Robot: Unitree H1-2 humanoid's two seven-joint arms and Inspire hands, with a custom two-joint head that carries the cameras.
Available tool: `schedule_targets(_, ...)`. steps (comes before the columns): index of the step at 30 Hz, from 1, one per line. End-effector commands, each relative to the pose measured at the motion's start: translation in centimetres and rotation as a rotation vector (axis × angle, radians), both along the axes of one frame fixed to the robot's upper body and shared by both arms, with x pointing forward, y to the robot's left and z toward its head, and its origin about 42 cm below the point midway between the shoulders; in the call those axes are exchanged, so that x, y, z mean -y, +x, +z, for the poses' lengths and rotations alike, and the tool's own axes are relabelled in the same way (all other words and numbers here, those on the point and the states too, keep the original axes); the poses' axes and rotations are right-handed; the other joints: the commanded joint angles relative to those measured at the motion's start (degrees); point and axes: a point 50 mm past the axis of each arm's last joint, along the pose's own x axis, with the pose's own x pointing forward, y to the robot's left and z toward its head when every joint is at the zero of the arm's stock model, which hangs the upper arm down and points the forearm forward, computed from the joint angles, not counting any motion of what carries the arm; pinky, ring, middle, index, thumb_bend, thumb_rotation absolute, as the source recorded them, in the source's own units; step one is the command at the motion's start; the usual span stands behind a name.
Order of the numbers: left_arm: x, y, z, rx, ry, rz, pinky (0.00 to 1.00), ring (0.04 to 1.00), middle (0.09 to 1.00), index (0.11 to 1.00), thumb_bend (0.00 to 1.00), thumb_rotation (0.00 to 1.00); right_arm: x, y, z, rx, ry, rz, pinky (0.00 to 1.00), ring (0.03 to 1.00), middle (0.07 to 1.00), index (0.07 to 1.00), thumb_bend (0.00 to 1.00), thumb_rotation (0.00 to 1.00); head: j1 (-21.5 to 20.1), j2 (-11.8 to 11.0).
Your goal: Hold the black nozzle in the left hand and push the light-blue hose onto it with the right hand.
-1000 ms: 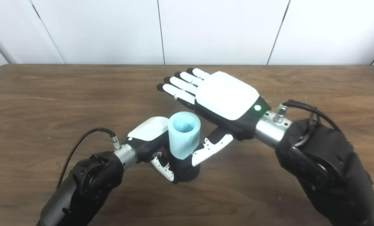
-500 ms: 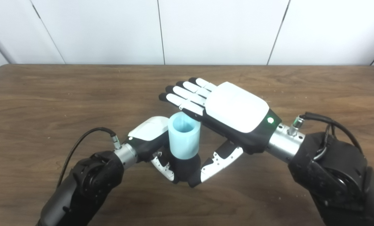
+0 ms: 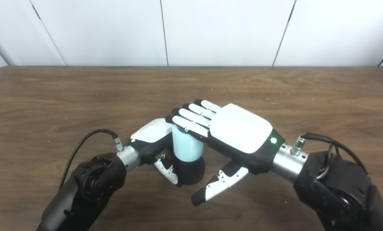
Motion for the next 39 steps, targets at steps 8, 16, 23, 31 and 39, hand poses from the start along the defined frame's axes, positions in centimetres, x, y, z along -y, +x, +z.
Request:
schedule_targets(8,-0.4,-0.3,-0.9,-0.054,0.044,-0.004,0.75,0.771,0.714,0.484,0.51,0.03,-0.3,-0.3,0.8,0.038,-0.021,0.028,1.0,1.0,1.0,1.0,0.65,1.0,0.1,0.1)
schedule_targets(16,-0.4,-0.1,-0.8,-0.059,0.043,-0.007,0.77,0.794,0.724,0.486,0.51,0.04,-0.3,-0.3,-0.1,0.019,-0.047,0.025,1.0,1.0,1.0,0.987,0.66,1.0,0.2,0.2)
schedule_targets(23,-0.6,-0.2,-0.6,-0.051,0.041,-0.005,0.69,0.69,0.629,0.486,0.51,0.04,0.0,-0.4,-1.4,-0.029,-0.062,0.012,1.0,1.0,1.0,0.98,0.66,1.0,0.1,0.5)
schedule_targets(31,-0.5,-0.3,-0.6,-0.041,0.027,-0.001,0.56,0.597,0.532,0.473,0.52,0.0,-0.2,-1.1,-2.3,-0.091,-0.052,0.027,1.0,1.0,1.0,0.98,0.67,1.0,0.0,0.5)
schedule_targets(39,-0.7,0.0,-0.8,-0.043,0.034,0.005,0.58,0.603,0.528,0.472,0.52,0.0,0.2,-1.1,-2.8,-0.108,-0.048,0.019,1.0,1.0,1.0,0.98,0.67,1.0,-0.2,0.8)
